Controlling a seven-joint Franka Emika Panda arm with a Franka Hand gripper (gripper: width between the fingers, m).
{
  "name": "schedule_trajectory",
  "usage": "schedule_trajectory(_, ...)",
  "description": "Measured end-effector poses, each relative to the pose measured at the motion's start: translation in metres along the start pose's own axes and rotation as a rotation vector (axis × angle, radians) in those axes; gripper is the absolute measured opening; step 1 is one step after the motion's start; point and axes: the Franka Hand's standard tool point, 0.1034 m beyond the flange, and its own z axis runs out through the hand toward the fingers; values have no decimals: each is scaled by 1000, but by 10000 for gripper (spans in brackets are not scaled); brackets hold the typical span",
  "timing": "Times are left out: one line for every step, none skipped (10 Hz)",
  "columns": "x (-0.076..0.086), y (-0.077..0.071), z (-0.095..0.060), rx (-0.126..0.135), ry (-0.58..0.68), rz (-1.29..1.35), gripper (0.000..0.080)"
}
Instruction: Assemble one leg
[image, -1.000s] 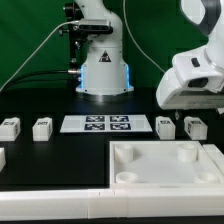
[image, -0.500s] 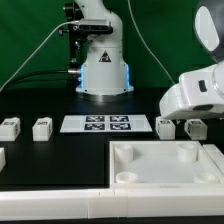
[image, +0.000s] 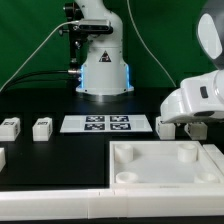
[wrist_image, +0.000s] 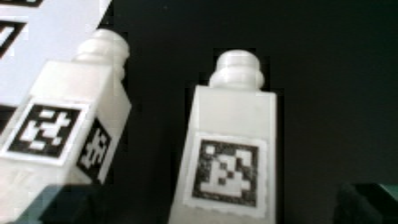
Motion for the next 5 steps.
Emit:
schedule_trajectory(2, -1, 2, 0, -1, -1, 649)
schedule_trajectory(0, -1, 4, -4, -21, -2, 649)
schedule_trajectory(0, -1, 6, -8, -56, -3, 649)
schedule_trajectory(2, -2, 6, -7, -52, -3, 649)
schedule_trajectory(2, -2, 6, -7, -52, -4, 649)
